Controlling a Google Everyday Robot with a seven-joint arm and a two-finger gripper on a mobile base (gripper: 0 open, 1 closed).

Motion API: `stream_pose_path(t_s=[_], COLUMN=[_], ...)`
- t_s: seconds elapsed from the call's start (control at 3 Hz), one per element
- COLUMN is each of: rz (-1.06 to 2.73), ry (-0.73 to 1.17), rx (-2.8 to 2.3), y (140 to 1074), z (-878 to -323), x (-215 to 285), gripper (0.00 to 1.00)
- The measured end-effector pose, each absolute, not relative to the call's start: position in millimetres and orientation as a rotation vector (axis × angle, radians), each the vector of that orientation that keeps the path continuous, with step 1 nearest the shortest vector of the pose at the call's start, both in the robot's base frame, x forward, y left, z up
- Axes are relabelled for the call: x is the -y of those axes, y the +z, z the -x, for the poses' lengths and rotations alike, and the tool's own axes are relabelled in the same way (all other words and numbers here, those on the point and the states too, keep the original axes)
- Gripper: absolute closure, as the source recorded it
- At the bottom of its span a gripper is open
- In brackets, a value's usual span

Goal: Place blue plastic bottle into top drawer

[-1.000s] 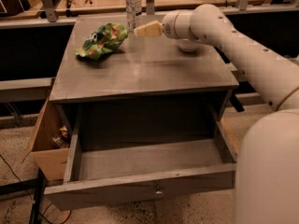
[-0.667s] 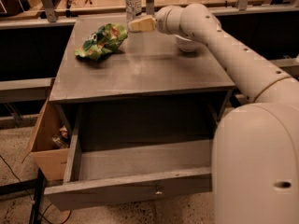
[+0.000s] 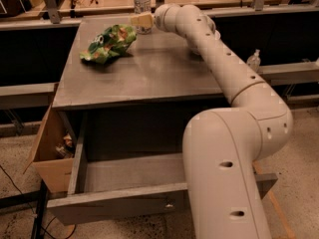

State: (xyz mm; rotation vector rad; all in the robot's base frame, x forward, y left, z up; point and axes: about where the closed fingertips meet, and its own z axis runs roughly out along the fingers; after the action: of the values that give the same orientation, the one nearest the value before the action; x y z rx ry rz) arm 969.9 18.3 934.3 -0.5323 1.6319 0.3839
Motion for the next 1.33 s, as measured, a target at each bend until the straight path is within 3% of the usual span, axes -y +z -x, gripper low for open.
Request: stream_pose_path(t_s=[0.67, 1.33], rz=[0.481, 0.454], ry=[0.37, 0.305], rx=[-1.619, -1.611], y=[928, 911], z=[-1004, -1025], x=[-50, -45], gripper=[0.0, 0.0])
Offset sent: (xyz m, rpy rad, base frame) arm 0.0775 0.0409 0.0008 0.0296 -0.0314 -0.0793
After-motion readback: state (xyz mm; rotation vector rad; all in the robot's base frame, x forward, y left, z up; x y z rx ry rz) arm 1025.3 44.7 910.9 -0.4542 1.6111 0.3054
